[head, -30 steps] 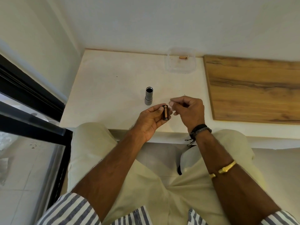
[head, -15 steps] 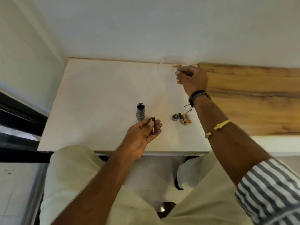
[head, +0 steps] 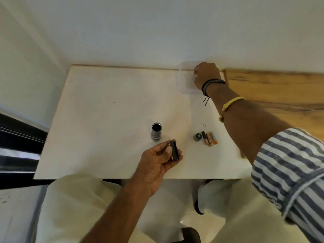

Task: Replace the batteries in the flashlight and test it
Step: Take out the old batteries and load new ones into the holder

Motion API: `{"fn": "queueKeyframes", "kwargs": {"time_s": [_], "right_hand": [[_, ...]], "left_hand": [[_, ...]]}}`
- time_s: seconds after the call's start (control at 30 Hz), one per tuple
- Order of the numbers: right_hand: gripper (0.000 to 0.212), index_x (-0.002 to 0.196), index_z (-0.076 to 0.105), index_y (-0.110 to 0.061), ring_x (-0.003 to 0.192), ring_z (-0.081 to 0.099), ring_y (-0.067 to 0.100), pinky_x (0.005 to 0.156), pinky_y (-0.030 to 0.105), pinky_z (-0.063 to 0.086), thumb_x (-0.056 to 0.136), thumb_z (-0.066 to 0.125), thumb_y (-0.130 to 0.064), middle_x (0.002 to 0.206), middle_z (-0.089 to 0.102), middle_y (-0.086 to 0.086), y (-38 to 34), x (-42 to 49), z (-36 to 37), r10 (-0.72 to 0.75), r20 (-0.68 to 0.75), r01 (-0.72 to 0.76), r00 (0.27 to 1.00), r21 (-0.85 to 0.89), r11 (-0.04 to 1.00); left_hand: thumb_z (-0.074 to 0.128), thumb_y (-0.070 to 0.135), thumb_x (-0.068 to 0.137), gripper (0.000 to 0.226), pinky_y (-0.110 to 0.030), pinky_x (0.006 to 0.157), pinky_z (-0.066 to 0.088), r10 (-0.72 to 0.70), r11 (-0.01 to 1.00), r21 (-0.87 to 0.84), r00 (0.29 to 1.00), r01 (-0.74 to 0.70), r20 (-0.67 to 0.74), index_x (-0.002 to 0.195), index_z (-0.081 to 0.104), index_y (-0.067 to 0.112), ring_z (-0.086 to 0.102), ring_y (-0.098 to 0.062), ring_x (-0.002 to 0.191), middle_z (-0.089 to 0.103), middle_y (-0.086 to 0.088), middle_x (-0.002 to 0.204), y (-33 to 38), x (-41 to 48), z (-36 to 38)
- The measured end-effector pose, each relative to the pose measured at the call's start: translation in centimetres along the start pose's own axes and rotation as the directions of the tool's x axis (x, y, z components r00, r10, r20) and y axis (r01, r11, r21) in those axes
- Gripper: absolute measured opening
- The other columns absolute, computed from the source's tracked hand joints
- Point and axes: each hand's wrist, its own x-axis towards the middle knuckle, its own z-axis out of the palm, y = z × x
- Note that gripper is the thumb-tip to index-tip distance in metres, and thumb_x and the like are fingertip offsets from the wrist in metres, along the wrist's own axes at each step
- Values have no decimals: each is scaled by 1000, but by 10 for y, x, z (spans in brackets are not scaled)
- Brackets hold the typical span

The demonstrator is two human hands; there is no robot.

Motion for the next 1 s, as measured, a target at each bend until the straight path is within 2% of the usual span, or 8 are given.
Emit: {"fn": "queueKeyframes", "kwargs": {"time_s": [0.2,0.37,0.53,0.6,0.67,0.77,0.9,1.0], "right_hand": [[26,116,68,-10,116,60,38,97,42,54,92,60,-6,125,63,17,-5,-3,2,6,-30,-7,1000,-24,1000],[32,117,70,-25,117,60,29,89,34,51,93,57,-9,124,67,6,-11,-19,-5,3,-111,6,994,79,997],[29,112,69,-26,99,66,23,73,27,44,89,55,-16,107,72,4,-23,-65,-24,-16,-265,83,964,242,967],[26,110,69,-23,89,71,23,72,33,55,88,55,-16,102,72,4,-29,-94,-30,9,-264,105,964,414,904],[23,108,67,-20,76,75,21,61,40,62,89,55,-14,97,70,2,-34,-126,-34,39,-216,104,976,612,784],[21,107,67,-21,67,76,18,49,32,59,92,56,-12,95,68,-2,-36,-177,-38,66,-140,67,988,770,634],[20,109,68,-20,69,76,23,54,32,59,94,60,-9,96,68,5,-31,-239,-32,116,-31,-30,993,867,497],[27,112,71,-18,73,76,25,66,38,64,92,65,-2,90,69,5,-28,-272,-28,73,78,-102,994,887,449]], "left_hand": [[51,0,98,27,-41,86,59,-9,1000,-3,1000,9,-1,123,60,-8,70,-35,104,71,-23,109,4,-2,4],[49,-1,99,27,-41,87,59,-21,1000,0,1000,21,4,124,59,-9,69,-36,107,69,-24,114,8,-6,6],[49,-1,100,27,-42,88,59,-9,1000,3,1000,9,-12,123,60,-7,71,-33,103,70,-22,111,10,-9,7],[48,-1,100,25,-41,85,60,-3,1000,-11,1000,3,-13,120,61,-6,71,-33,101,71,-22,109,11,-12,8],[48,-1,100,25,-41,82,61,-1,1000,-18,1000,1,-11,121,61,-5,72,-34,100,71,-23,109,12,-15,8],[50,-1,99,27,-43,83,60,16,1000,-11,1000,-16,0,123,62,-1,71,-36,102,71,-25,108,12,-21,7],[51,-2,98,27,-44,83,60,52,998,25,998,-53,25,121,65,4,70,-38,104,71,-25,109,9,-27,8],[52,-2,98,28,-44,84,59,78,994,72,997,-79,21,121,65,6,70,-38,105,71,-26,111,7,-30,9]]}}
